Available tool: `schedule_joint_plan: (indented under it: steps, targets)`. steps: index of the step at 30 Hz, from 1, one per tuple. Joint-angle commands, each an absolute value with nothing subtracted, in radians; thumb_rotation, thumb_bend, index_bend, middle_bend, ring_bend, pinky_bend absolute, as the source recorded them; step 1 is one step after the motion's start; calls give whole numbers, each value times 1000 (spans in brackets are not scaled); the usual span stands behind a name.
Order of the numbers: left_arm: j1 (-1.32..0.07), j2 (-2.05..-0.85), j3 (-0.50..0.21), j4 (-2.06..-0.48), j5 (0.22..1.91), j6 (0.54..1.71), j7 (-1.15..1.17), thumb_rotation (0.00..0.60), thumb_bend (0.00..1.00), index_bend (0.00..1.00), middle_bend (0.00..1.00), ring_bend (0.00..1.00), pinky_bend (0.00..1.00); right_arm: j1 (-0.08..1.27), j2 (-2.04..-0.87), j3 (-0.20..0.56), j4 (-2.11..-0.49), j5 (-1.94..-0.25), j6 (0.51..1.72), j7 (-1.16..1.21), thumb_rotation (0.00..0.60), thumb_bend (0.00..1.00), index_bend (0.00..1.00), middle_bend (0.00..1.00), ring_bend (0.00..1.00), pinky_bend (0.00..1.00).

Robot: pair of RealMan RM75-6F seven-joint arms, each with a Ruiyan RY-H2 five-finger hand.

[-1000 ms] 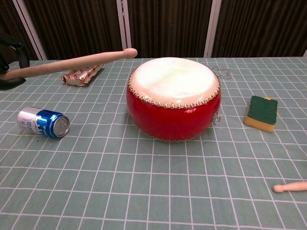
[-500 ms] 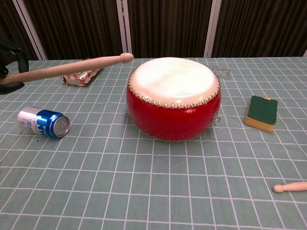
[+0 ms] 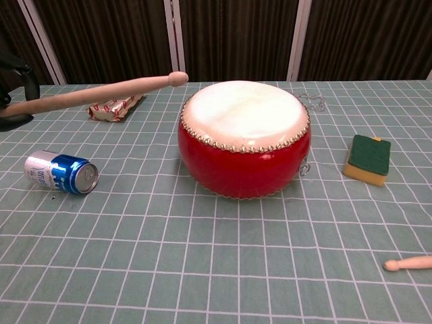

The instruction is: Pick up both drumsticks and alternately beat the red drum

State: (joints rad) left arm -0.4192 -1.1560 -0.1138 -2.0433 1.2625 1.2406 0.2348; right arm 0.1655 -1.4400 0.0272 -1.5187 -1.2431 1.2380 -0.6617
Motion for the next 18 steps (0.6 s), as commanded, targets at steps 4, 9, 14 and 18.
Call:
schedule_joint_plan:
  steps: [4, 9, 14, 18]
  targets:
    - [-418, -1156, -113, -2044, 1263, 1241, 237, 600, 534, 786, 1000, 1000, 1000, 172, -1448, 29, -1508, -1225, 1234, -671, 600, 361, 489, 1000, 1000, 1000]
    - [-418, -1157, -113, -2043, 1262, 1241, 237, 600, 534, 786, 1000, 1000, 1000, 177, -1450, 29, -1513, -1206, 1231, -695, 600, 366, 485, 1000, 1000, 1000]
    - [-418, -1155, -114, -2045, 1261, 1241, 235, 600, 534, 786, 1000, 1000, 1000, 181, -1442, 38, -1535, -1157, 1223, -724, 600, 365, 485, 1000, 1000, 1000]
    - [-417, -1153, -113, -2047, 1264, 1241, 234, 600, 534, 786, 1000, 1000, 1000, 189, -1437, 44, -1553, -1112, 1211, -746, 600, 372, 485, 1000, 1000, 1000]
